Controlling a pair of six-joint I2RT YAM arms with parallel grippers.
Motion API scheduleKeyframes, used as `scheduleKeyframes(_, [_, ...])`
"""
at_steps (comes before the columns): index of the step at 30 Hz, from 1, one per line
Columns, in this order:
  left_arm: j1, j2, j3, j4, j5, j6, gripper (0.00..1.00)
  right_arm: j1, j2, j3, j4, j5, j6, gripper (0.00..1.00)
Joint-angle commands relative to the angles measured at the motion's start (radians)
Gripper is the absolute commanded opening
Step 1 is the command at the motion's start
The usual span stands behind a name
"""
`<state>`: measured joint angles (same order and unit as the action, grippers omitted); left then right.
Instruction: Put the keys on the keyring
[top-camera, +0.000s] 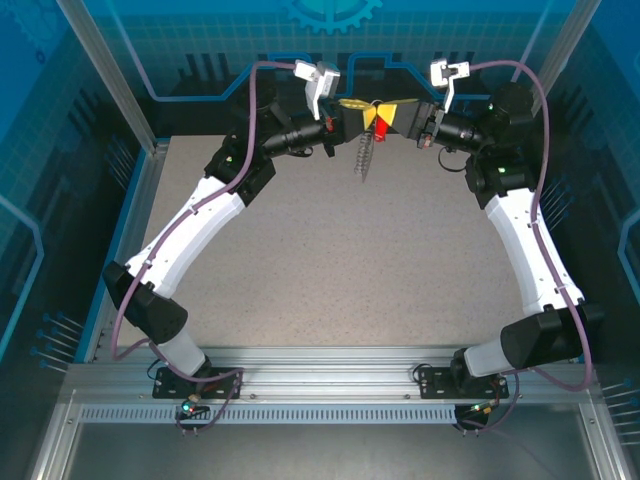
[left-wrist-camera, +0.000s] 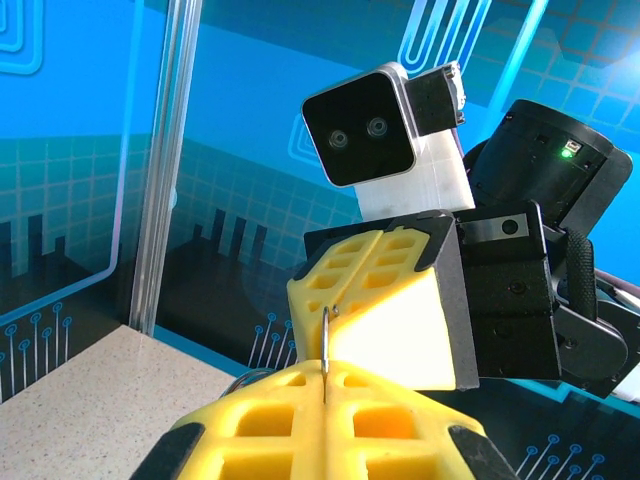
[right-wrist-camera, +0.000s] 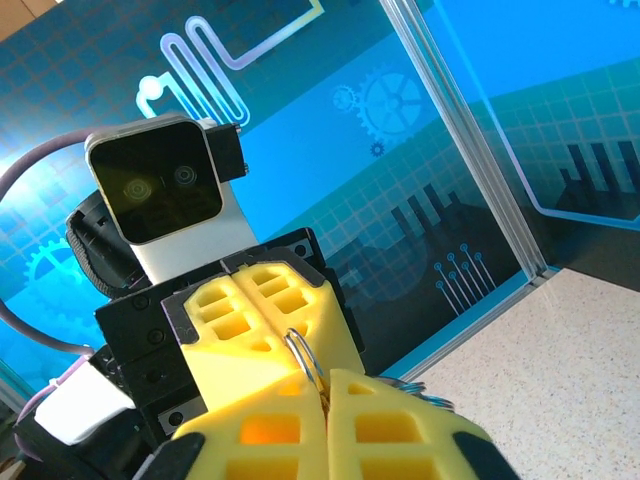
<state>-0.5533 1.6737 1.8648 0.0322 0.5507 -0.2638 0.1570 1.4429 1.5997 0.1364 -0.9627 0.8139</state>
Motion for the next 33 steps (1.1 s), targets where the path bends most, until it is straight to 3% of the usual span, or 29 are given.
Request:
scheduleKeyframes(1, [-0.012, -0.02, 0.01, 0.04, 0.025, -0.009, 0.0, 0.012, -0.007, 0.031, 0.009, -0.008, 0.0, 0.0])
scheduleKeyframes(10, [-0.013, -0.027, 0.01, 0.015, -0.023, 0.006, 0.0, 0.009, -0.03, 0.011, -0.045, 0.055, -0.037, 0.0])
scheduleKeyframes(14, [0.0, -0.046, 0.023, -0.041, -0.07, 0.041, 0.21, -0.007, -0.04, 0.003, -0.109, 0.078, -0.077, 0.0])
scheduleKeyframes(22, [0.053, -0.09, 0.031, -0.181, -0.044, 0.088, 0.5, -0.009, -0.047, 0.04, -0.345, 0.092, -0.271, 0.0])
scheduleKeyframes(26, [0.076, -0.077, 0.068, -0.265, 0.019, 0.111, 0.59, -0.003, -0.028, 0.094, -0.485, 0.082, -0.396, 0.0])
scheduleKeyframes(33, [0.106, -0.011, 0.186, -0.43, 0.132, 0.15, 0.62, 0.013, 0.027, 0.207, -0.698, 0.036, -0.575, 0.0])
